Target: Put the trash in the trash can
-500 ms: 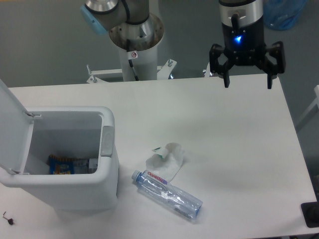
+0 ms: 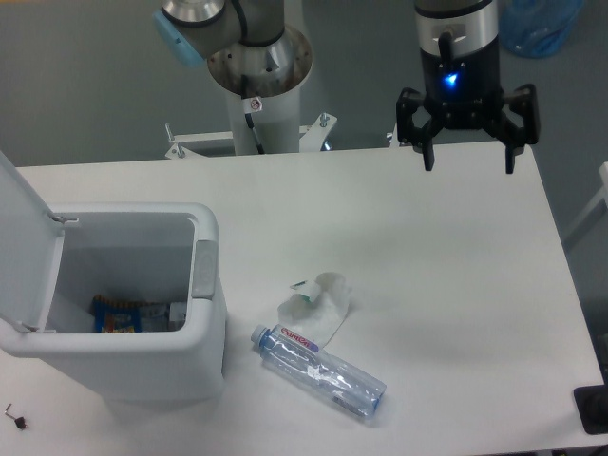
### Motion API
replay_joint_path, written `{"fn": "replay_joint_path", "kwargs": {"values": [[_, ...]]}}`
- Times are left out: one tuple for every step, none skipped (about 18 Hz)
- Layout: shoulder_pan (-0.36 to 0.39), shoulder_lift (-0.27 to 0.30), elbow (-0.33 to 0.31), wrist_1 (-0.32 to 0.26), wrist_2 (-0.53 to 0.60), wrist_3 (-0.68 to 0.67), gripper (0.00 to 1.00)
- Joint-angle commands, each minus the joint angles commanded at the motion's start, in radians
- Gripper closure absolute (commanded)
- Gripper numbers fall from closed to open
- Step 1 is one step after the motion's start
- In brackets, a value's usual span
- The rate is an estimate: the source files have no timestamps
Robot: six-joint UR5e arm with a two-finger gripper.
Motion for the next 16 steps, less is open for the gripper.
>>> {"fn": "replay_joint_path", "kwargs": {"values": [[0.000,-0.002,-0.006,0.002,-0.002,0.000,0.00],[0.002,0.000,-0.020,0.003,-0.008,0.000,0.00],[0.002,0.000,-0.035,0.024,-0.021,-0.002,0.00],[0.003,0.000,-0.057,0.064,-0.034,-0.005,0.00],[0.002,0.005,-0.080,0.105,-0.038,-0.014,0.00],[0.000,0.009,-0.101,0.133,-0.038,-0.040,0.00],[0.000,0.011,-0.118,0.146,-0.038,-0.064,0.00],[-0.003,0.012,-0.133,0.149,-0.038,-0.069,0.00],[-0.005,0.015,-0.147,0.149,-0.034,-0.063,0.00],[-0.006,0.018,-0.169,0.153,-0.032,-0.061,0.00],[-0.008,0.020,-0.193,0.153,-0.031,-0.054,0.00],[-0.011,0.024,-0.221,0.153,-0.031,-0.040,0.00],[-0.020,0.026,-0.250,0.153,-0.029,-0.008,0.00],[-0.023,0.029,-0.268,0.153,-0.029,0.041,0.00],[-0.025,0.034,-0.288,0.152,-0.029,0.095,0.00],[-0.026,0.037,-0.313,0.153,-0.029,0.153,0.00]]}}
